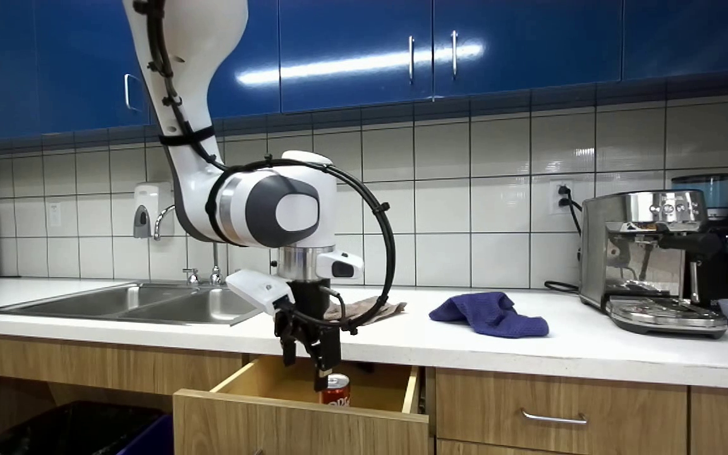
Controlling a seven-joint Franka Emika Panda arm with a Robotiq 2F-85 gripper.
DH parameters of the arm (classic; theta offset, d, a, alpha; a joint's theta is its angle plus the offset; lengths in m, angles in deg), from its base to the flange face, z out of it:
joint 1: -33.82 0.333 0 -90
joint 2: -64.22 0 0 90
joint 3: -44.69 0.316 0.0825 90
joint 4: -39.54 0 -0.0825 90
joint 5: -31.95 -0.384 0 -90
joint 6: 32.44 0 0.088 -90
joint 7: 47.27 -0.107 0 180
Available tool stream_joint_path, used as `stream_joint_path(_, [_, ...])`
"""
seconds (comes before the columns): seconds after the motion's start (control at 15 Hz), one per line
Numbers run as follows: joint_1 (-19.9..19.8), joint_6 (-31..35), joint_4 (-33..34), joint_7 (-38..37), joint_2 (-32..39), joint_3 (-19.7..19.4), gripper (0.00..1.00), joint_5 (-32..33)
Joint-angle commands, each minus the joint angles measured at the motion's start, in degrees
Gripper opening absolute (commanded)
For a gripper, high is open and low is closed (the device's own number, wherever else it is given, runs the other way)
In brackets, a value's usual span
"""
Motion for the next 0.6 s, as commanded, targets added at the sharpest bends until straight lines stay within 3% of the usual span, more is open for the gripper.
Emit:
stream_joint_path(0.0, [0.80,-0.59,-0.75,0.89,-0.75,0.45,1.00,0.54])
stream_joint_path(0.53, [2.15,1.13,-4.66,7.69,-1.20,0.96,1.00,5.26])
